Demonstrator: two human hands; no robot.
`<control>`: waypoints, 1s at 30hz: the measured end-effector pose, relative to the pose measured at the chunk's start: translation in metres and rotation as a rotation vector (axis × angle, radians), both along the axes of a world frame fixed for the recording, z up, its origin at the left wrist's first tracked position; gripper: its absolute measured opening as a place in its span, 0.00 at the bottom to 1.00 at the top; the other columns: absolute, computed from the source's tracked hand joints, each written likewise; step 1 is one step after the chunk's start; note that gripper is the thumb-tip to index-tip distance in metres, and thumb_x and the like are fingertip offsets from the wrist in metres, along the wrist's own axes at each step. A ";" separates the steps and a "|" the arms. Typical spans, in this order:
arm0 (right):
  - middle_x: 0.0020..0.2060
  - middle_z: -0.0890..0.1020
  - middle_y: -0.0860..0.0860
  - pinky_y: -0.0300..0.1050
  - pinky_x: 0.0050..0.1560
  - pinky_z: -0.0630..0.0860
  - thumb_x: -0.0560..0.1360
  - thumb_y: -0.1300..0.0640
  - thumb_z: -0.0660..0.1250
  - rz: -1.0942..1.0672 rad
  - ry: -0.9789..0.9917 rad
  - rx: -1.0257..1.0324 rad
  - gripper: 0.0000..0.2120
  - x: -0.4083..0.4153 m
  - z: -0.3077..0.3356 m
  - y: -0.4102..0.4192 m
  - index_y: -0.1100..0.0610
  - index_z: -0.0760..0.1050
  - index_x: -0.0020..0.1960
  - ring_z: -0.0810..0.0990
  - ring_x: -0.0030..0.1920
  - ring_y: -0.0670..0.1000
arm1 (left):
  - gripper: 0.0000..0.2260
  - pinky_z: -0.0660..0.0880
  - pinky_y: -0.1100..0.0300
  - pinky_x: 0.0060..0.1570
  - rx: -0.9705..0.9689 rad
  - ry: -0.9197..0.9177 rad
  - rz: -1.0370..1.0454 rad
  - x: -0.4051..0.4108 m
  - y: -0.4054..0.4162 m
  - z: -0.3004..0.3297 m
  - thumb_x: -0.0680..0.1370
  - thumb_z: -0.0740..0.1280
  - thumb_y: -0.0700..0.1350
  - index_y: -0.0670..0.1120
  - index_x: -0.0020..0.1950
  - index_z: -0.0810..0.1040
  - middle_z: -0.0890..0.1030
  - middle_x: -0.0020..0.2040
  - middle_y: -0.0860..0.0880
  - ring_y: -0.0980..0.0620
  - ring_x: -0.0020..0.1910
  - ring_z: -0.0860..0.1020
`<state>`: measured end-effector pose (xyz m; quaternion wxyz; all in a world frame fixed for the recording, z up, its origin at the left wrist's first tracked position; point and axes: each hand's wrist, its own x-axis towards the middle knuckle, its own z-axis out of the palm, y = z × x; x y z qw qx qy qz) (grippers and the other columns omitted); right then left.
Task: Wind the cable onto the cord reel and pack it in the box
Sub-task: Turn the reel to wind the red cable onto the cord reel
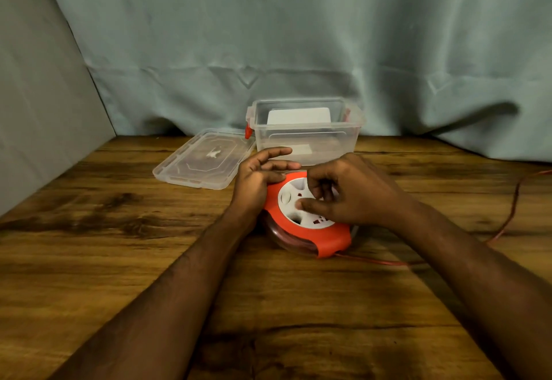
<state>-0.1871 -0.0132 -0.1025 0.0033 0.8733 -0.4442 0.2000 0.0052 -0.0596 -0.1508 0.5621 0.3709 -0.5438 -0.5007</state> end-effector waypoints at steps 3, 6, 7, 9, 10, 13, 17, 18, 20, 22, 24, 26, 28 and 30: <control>0.33 0.77 0.42 0.45 0.32 0.72 0.67 0.57 0.77 -0.001 -0.050 0.015 0.14 -0.011 0.002 -0.006 0.46 0.73 0.43 0.74 0.32 0.43 | 0.24 0.82 0.52 0.51 -0.003 -0.006 0.001 0.000 0.001 0.001 0.73 0.59 0.25 0.39 0.65 0.78 0.85 0.55 0.36 0.43 0.50 0.85; 0.35 0.82 0.48 0.55 0.31 0.78 0.66 0.60 0.77 0.002 -0.071 0.153 0.22 -0.018 0.004 -0.010 0.41 0.72 0.51 0.77 0.30 0.48 | 0.23 0.83 0.54 0.49 -0.014 -0.020 0.002 0.000 0.001 0.000 0.72 0.60 0.25 0.40 0.64 0.79 0.86 0.53 0.38 0.44 0.50 0.85; 0.34 0.82 0.49 0.57 0.31 0.78 0.67 0.61 0.78 0.006 -0.076 0.183 0.24 -0.020 0.004 -0.010 0.41 0.72 0.53 0.77 0.30 0.47 | 0.24 0.82 0.54 0.48 -0.022 -0.031 0.004 0.000 0.000 -0.001 0.72 0.60 0.25 0.40 0.64 0.79 0.86 0.53 0.38 0.44 0.50 0.85; 0.38 0.83 0.49 0.57 0.33 0.79 0.67 0.60 0.79 0.019 -0.070 0.211 0.25 -0.022 0.006 -0.010 0.40 0.73 0.55 0.78 0.32 0.46 | 0.24 0.81 0.55 0.47 -0.035 -0.046 0.003 0.001 0.000 -0.002 0.72 0.60 0.25 0.41 0.65 0.79 0.87 0.51 0.39 0.44 0.50 0.86; 0.42 0.84 0.48 0.57 0.34 0.81 0.67 0.60 0.79 0.029 -0.065 0.221 0.26 -0.022 0.008 -0.010 0.38 0.73 0.56 0.80 0.35 0.46 | 0.25 0.81 0.55 0.47 -0.042 -0.051 -0.004 0.001 0.000 -0.002 0.72 0.60 0.25 0.41 0.65 0.79 0.87 0.51 0.40 0.44 0.50 0.86; 0.48 0.85 0.49 0.60 0.36 0.82 0.67 0.59 0.80 0.035 -0.061 0.278 0.28 -0.022 0.010 -0.008 0.36 0.72 0.57 0.84 0.41 0.50 | 0.25 0.81 0.52 0.51 -0.064 -0.081 -0.019 0.001 0.001 -0.001 0.73 0.61 0.25 0.43 0.65 0.79 0.87 0.50 0.41 0.43 0.52 0.85; 0.55 0.84 0.39 0.60 0.41 0.85 0.67 0.59 0.81 0.038 -0.083 0.307 0.29 -0.023 0.013 -0.008 0.36 0.72 0.58 0.86 0.49 0.54 | 0.25 0.81 0.51 0.51 -0.069 -0.097 -0.021 0.001 0.000 -0.001 0.72 0.60 0.24 0.41 0.66 0.78 0.87 0.52 0.40 0.42 0.52 0.85; 0.56 0.83 0.37 0.60 0.42 0.85 0.67 0.59 0.81 0.046 -0.085 0.315 0.30 -0.023 0.014 -0.007 0.36 0.71 0.59 0.86 0.49 0.53 | 0.25 0.82 0.50 0.52 -0.068 -0.100 -0.021 0.001 0.000 -0.002 0.72 0.60 0.24 0.41 0.66 0.78 0.86 0.52 0.39 0.41 0.52 0.85; 0.56 0.82 0.32 0.54 0.42 0.84 0.67 0.59 0.81 0.056 -0.055 0.319 0.32 -0.022 0.016 -0.006 0.36 0.70 0.61 0.85 0.47 0.47 | 0.25 0.81 0.48 0.53 -0.070 -0.101 -0.015 0.001 0.000 -0.002 0.72 0.61 0.24 0.41 0.66 0.78 0.86 0.52 0.38 0.40 0.53 0.85; 0.57 0.82 0.30 0.44 0.40 0.79 0.68 0.60 0.80 0.081 -0.033 0.341 0.36 -0.021 0.016 -0.006 0.37 0.68 0.66 0.81 0.44 0.38 | 0.25 0.81 0.46 0.54 -0.073 -0.095 -0.013 0.002 0.000 -0.003 0.72 0.61 0.25 0.41 0.66 0.78 0.86 0.52 0.37 0.38 0.53 0.85; 0.59 0.83 0.32 0.41 0.41 0.77 0.70 0.61 0.80 0.104 -0.035 0.375 0.38 -0.021 0.015 -0.006 0.40 0.66 0.70 0.80 0.44 0.35 | 0.25 0.81 0.45 0.55 -0.072 -0.093 -0.022 0.002 0.000 -0.004 0.72 0.61 0.25 0.41 0.66 0.78 0.86 0.52 0.37 0.37 0.53 0.85; 0.59 0.84 0.35 0.35 0.37 0.73 0.70 0.61 0.80 0.104 -0.044 0.395 0.39 -0.023 0.014 -0.008 0.41 0.64 0.72 0.79 0.40 0.35 | 0.25 0.81 0.45 0.55 -0.066 -0.098 -0.024 0.002 0.000 -0.004 0.72 0.61 0.25 0.42 0.65 0.79 0.86 0.52 0.38 0.38 0.54 0.85; 0.58 0.84 0.38 0.32 0.32 0.71 0.69 0.60 0.81 0.096 -0.066 0.403 0.40 -0.025 0.013 -0.008 0.41 0.63 0.71 0.78 0.34 0.36 | 0.25 0.81 0.45 0.55 -0.065 -0.104 -0.023 0.002 -0.001 -0.004 0.72 0.61 0.25 0.42 0.65 0.79 0.86 0.52 0.38 0.39 0.54 0.85; 0.57 0.84 0.39 0.36 0.33 0.74 0.68 0.59 0.82 0.083 -0.078 0.390 0.41 -0.023 0.012 -0.006 0.39 0.62 0.70 0.80 0.34 0.39 | 0.25 0.81 0.46 0.54 -0.066 -0.111 -0.025 0.002 -0.001 -0.004 0.73 0.61 0.25 0.42 0.66 0.79 0.86 0.52 0.38 0.39 0.54 0.85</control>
